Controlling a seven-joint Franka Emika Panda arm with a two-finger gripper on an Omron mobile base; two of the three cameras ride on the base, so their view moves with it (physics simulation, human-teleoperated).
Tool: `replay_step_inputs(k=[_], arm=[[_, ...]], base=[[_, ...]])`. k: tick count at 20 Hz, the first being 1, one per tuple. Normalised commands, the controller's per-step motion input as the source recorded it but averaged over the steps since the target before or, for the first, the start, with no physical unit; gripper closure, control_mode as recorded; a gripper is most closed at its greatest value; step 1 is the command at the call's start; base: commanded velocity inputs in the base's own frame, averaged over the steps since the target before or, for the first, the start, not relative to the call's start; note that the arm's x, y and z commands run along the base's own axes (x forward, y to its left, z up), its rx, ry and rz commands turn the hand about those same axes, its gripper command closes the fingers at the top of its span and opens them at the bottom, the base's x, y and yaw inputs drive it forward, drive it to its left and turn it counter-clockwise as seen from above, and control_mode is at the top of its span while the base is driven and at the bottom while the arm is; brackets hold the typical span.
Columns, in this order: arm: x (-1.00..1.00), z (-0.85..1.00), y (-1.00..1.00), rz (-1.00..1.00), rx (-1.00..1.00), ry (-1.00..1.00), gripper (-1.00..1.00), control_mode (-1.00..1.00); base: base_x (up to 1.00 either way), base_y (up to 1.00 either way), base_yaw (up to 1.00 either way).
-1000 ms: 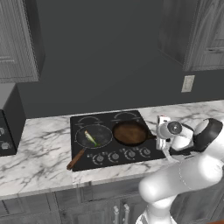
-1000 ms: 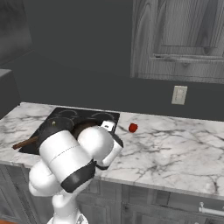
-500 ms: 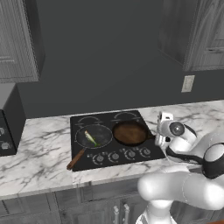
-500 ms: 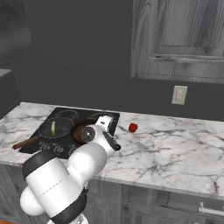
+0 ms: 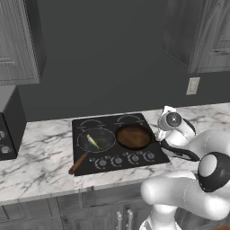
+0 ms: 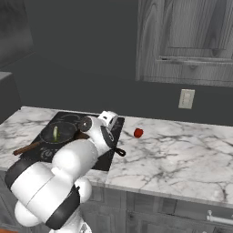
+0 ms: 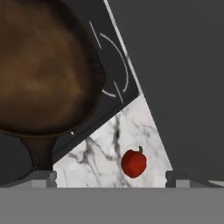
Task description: Place both pans onto different burners. Then place the bell pepper and the fish on different pans.
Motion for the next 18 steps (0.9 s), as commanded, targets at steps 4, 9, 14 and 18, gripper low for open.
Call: replay_step_inputs(k=[4, 9, 14, 18], arm=[[0.45, 0.09, 0.0, -0.29, 0.11, 0.2, -1.0, -1.0], [0.38, 0.0, 0.0, -0.33, 0.22, 0.22, -1.0, -1.0], [0.27, 0.05, -0.05, -0.31, 0.17, 0.17, -1.0, -1.0], [0.1, 0.03, -0.19, -0.21, 0.07, 0.02, -1.0, -1.0]], base=[[0.0, 0.0, 0.0], [0.0, 0.0, 0.0], [0.0, 0.0, 0.0], [0.0, 0.0, 0.0]])
